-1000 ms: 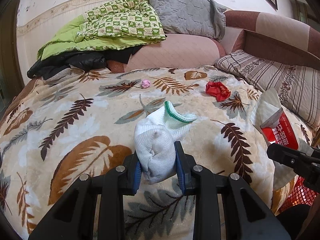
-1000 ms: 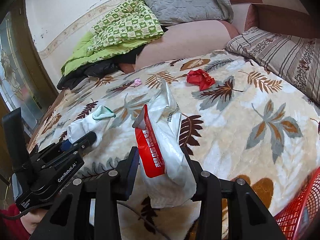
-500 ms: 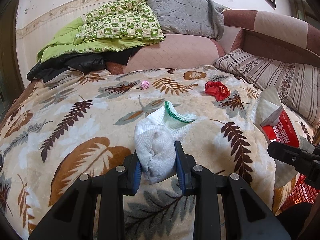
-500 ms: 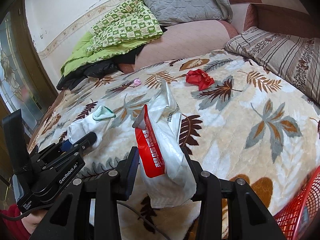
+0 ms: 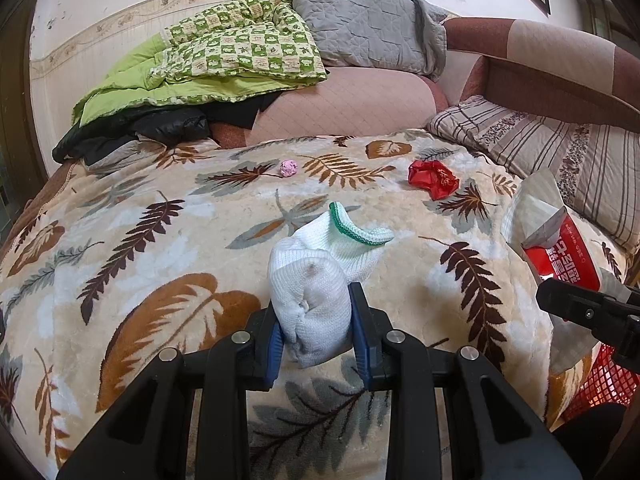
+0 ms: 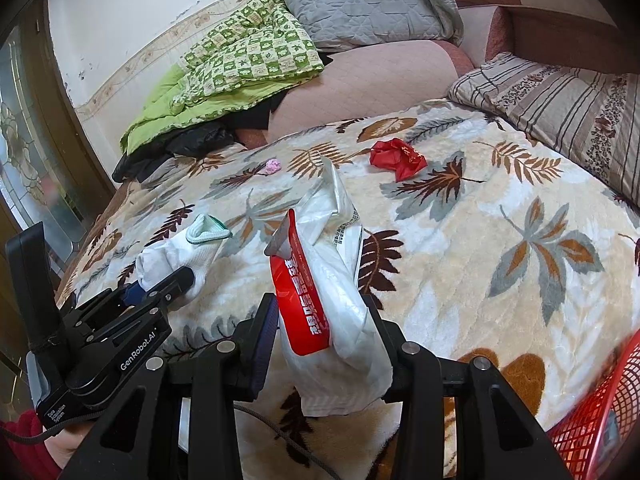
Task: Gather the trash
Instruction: 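Hold the tube box up with the right tool while the left holds the sock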
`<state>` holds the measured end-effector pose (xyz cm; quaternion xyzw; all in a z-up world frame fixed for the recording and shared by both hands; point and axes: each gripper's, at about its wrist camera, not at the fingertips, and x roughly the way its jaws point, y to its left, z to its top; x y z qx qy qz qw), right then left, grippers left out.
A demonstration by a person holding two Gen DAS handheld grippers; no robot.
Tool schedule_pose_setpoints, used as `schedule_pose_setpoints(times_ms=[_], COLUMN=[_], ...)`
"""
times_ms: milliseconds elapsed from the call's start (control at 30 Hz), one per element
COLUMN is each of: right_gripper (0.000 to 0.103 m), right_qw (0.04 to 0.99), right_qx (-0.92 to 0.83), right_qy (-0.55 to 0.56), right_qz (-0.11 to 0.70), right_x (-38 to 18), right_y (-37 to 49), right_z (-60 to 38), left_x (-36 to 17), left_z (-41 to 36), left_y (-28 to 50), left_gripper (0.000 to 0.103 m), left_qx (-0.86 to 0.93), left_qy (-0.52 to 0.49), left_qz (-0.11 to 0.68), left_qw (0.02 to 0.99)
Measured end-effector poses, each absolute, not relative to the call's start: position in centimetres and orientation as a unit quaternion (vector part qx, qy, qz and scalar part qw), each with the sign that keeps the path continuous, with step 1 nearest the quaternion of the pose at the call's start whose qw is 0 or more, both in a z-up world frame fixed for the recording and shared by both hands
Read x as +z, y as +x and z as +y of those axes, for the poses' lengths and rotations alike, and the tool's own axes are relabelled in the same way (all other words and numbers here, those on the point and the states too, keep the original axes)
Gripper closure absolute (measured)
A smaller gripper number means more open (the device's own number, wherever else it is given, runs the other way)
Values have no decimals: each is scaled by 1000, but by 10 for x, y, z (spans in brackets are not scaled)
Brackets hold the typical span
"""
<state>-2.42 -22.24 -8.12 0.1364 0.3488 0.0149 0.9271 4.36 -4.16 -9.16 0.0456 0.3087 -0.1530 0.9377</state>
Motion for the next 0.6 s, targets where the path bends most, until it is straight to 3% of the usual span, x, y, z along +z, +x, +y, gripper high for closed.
schedule_pose_setpoints(times_ms=[600], right_gripper=[59], right_qw=[927], right_qx=[6], right_qy=[136], right_qz=[349], right_x=[-82], right_y=[-25], right_z=[-224], left_x=[-92], left_z=[-42], left_y=[43], left_gripper=[75], left_qx=[-154], left_qy=[45], left_qz=[308], left_qw=[938])
